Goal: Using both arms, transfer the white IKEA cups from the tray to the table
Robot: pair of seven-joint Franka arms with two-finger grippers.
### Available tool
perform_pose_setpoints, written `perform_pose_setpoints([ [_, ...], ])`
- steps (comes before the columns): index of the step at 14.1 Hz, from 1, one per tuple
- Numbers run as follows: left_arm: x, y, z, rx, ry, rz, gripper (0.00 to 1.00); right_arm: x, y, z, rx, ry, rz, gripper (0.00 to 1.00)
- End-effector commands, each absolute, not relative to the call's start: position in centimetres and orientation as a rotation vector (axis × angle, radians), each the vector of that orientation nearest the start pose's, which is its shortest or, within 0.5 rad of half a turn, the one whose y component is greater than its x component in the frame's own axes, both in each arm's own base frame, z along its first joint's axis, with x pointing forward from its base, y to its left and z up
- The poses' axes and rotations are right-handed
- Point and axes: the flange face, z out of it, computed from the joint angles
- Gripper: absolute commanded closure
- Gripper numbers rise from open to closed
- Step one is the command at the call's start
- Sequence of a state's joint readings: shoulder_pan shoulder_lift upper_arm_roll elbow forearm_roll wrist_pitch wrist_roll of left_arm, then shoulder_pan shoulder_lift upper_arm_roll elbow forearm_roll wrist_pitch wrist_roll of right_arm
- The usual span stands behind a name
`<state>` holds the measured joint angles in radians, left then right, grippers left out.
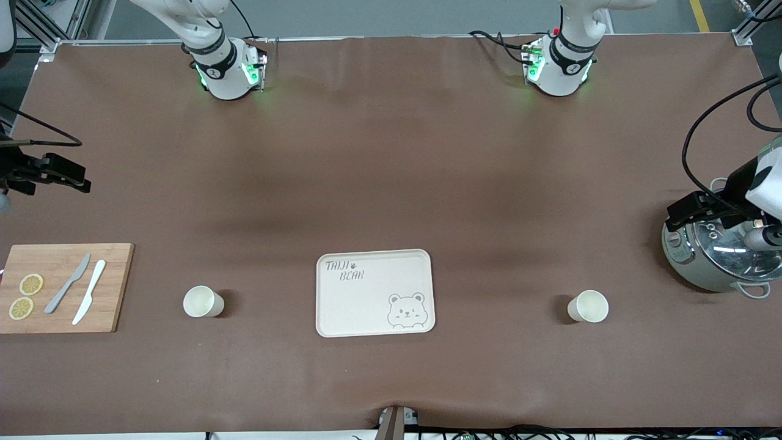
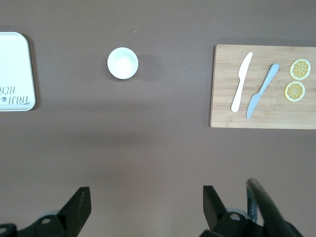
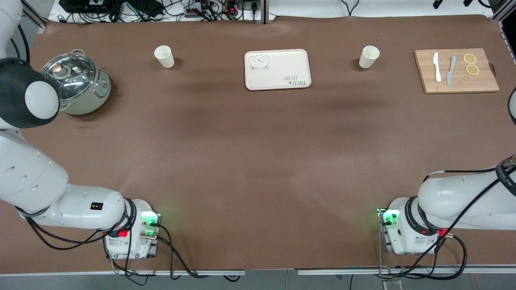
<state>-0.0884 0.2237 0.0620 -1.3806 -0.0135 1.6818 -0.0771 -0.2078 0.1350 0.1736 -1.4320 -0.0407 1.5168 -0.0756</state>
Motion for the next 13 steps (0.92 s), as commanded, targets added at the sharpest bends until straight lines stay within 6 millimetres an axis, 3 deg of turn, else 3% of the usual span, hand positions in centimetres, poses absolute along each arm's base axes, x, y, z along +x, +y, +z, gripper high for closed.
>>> perform_pose_setpoints([
  [1,62.7,-2.0,60.7,-3.159,-0.069,-0.106,0.0,58.2,-2.9,61.3,-3.151,-0.044,0.061,0.0],
  [4,62.0,-1.7,62.2,-3.159,-0.072,-0.075,0.0,58.3,-3.2,61.2,-3.15,-0.054,0.056,0.0],
  [8,59.8,-0.5,66.0,-3.147,-0.088,-0.164,0.0,58.3,-2.7,61.1,-3.15,-0.066,0.061,0.0],
  [10,58.8,-0.5,66.5,-3.149,-0.089,-0.133,0.0,58.4,-1.2,61.1,-3.157,-0.107,0.059,0.0],
  [13,57.8,-0.4,67.4,-3.151,-0.093,-0.123,0.0,58.4,-0.9,61.0,-3.171,-0.092,0.065,0.0],
])
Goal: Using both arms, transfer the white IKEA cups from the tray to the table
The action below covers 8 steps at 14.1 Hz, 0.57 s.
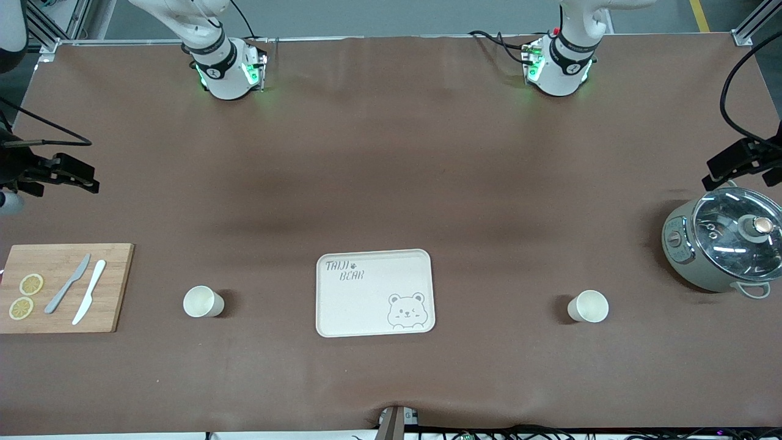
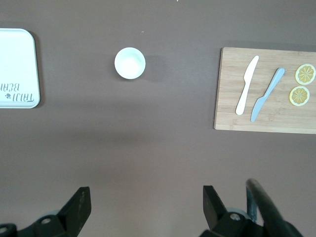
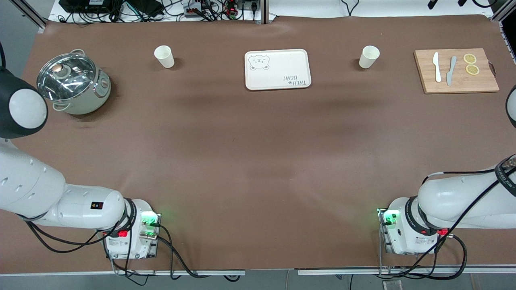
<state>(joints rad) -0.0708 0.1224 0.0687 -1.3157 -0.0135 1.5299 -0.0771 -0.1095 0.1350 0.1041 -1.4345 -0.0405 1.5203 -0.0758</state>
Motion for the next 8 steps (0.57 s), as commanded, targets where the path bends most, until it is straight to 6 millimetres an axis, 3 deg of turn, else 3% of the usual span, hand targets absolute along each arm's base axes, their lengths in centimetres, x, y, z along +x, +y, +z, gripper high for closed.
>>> perform_pose_setpoints([
  [1,57.61,-0.5,67.58,-3.151,-0.1,-0.121,0.0,58.39,-0.78,60.97,-3.177,-0.09,0.068,0.0],
  [8,57.55,-0.58,67.52,-3.151,-0.108,-0.111,0.0,58.49,-1.34,60.82,-3.177,-0.073,0.068,0.0],
])
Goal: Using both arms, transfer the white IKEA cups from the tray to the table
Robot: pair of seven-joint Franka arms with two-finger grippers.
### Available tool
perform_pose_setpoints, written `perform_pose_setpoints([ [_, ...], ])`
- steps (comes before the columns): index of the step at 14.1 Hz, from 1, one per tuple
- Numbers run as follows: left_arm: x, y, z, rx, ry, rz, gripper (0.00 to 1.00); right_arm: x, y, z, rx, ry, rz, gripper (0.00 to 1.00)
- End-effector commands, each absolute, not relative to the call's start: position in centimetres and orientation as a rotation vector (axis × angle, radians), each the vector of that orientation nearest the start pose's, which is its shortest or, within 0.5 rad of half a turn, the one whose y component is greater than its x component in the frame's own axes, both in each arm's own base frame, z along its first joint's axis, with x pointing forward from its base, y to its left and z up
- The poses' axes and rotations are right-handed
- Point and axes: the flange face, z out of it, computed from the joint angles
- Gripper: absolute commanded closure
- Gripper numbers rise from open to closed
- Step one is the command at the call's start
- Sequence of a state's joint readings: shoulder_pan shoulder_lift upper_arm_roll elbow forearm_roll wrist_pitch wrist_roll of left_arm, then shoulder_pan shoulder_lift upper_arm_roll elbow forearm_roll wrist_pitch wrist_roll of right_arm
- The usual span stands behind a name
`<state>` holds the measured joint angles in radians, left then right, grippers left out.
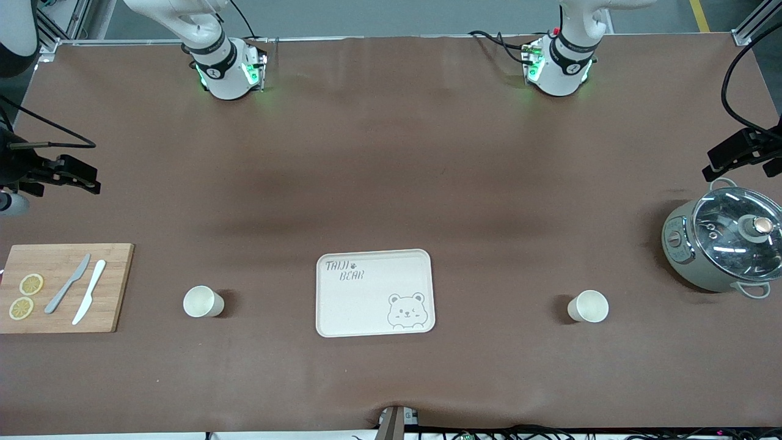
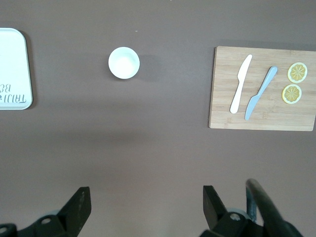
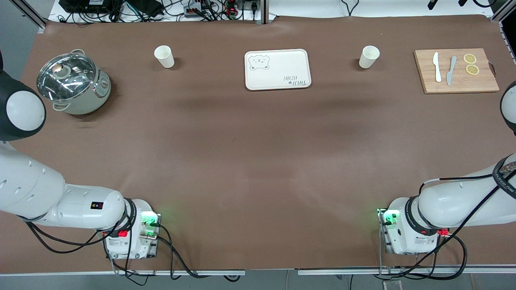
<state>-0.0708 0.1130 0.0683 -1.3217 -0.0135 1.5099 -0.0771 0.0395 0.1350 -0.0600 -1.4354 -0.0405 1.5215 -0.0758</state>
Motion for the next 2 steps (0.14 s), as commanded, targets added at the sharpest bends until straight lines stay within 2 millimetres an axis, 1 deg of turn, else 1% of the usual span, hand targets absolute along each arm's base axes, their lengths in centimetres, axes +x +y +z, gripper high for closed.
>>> perform_pose_setpoints([
  [1,57.6,-0.59,67.43,-3.151,-0.11,-0.108,0.0,58.45,-1.34,60.91,-3.177,-0.07,0.066,0.0],
  [2,57.62,-0.59,67.44,-3.151,-0.11,-0.111,0.0,58.47,-1.34,61.0,-3.177,-0.073,0.061,0.0],
])
